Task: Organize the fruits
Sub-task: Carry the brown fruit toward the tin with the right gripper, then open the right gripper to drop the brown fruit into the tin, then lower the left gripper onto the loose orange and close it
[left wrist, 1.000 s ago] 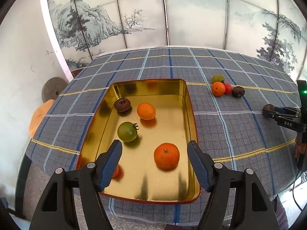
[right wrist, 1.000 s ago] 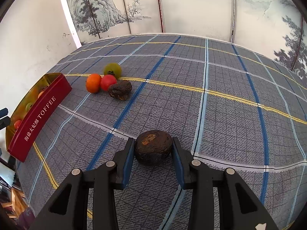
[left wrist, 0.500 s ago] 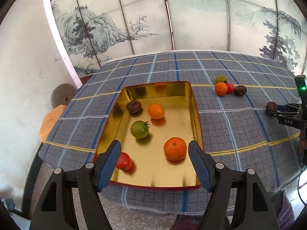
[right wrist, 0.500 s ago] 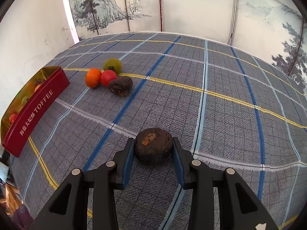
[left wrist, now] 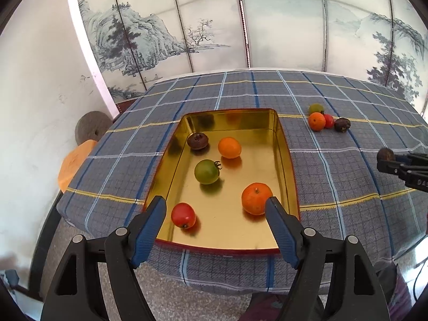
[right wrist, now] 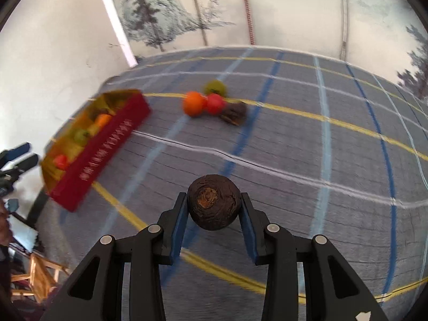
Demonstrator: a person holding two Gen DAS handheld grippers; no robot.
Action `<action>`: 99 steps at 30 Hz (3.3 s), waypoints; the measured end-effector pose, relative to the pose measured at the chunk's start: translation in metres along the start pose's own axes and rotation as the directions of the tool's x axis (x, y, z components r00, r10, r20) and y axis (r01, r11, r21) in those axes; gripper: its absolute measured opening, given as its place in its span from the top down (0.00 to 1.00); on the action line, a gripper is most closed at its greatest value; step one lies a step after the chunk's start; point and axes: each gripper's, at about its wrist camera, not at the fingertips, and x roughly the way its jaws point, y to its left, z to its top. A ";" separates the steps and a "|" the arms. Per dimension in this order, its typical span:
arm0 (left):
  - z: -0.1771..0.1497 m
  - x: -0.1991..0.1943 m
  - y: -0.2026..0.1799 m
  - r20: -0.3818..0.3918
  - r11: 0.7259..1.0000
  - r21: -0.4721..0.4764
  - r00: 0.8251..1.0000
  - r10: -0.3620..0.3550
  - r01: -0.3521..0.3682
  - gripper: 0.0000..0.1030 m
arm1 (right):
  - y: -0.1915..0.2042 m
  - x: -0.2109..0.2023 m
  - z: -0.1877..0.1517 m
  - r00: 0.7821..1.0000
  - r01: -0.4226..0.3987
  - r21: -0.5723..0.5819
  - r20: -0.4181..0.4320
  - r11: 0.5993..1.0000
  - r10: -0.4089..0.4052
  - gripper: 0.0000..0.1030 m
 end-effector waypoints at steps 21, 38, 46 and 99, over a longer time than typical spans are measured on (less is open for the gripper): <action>-0.015 -0.010 0.029 0.010 0.997 -0.021 0.998 0.068 -0.068 0.15 | 0.173 0.040 0.079 0.969 -0.245 -0.279 -0.056 0.928 0.239 0.66; -0.020 -0.014 0.040 0.005 0.995 -0.018 0.996 0.094 -0.094 0.15 | 0.160 0.037 0.099 0.977 -0.143 -0.214 0.128 0.966 0.172 0.28; -0.007 -0.016 0.022 0.015 1.000 0.019 1.000 0.019 -0.019 0.15 | 0.020 -0.015 0.059 0.970 0.099 -0.020 0.224 0.995 -0.092 0.06; 0.130 0.195 -0.165 -0.330 0.895 0.070 0.857 -0.396 0.440 0.59 | -0.165 -0.003 0.007 0.908 0.418 0.224 -0.089 0.880 -0.409 0.00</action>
